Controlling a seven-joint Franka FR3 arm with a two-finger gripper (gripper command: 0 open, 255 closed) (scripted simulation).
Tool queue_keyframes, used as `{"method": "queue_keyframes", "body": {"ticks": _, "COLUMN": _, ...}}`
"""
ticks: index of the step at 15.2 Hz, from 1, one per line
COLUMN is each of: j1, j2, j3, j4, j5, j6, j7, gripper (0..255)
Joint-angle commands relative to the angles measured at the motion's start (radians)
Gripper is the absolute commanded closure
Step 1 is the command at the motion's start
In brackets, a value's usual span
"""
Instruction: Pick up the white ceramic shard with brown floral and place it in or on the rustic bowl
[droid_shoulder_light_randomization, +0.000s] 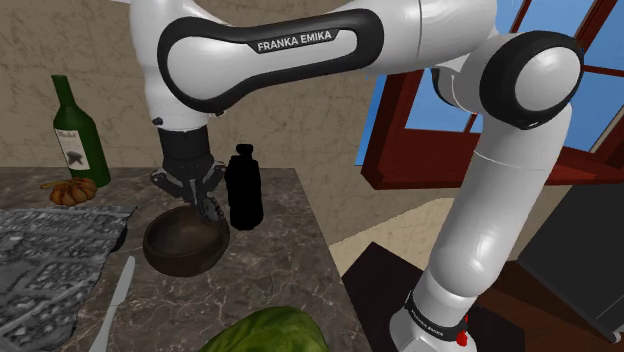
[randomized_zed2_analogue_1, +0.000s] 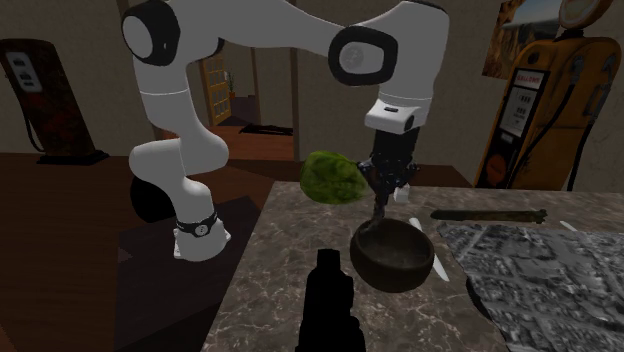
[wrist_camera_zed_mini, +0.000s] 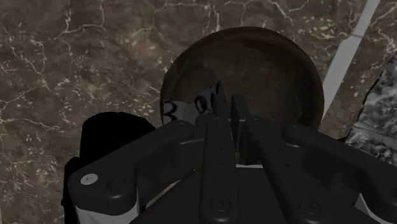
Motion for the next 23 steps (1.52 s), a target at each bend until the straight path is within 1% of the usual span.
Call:
{"method": "queue_keyframes", "body": {"ticks": 1, "j1": 0.030, "j2": 0.117, "j3": 0.000, "j4": 0.117, "j5": -0.081, "j6": -0.033, "j7": 0.044, "gripper": 255}}
{"method": "queue_keyframes", "body": {"ticks": 13, "j1": 0.040, "j2": 0.155, "j3": -0.018, "j4": -0.010, "j5": -0.114, "j6": 0.122, "j7": 0.065, "gripper": 255}}
{"method": "queue_keyframes", "body": {"ticks": 21, "j1": 0.040, "j2": 0.156, "j3": -0.018, "j4": -0.009, "j5": -0.114, "j6": 0.121, "j7": 0.065, "gripper": 255}}
{"method": "queue_keyframes", "body": {"ticks": 22, "j1": 0.040, "j2": 0.156, "j3": -0.018, "j4": -0.009, "j5": -0.114, "j6": 0.121, "j7": 0.065, "gripper": 0}}
{"method": "queue_keyframes", "body": {"ticks": 23, "j1": 0.040, "j2": 0.156, "j3": -0.018, "j4": -0.009, "j5": -0.114, "j6": 0.121, "j7": 0.065, "gripper": 0}}
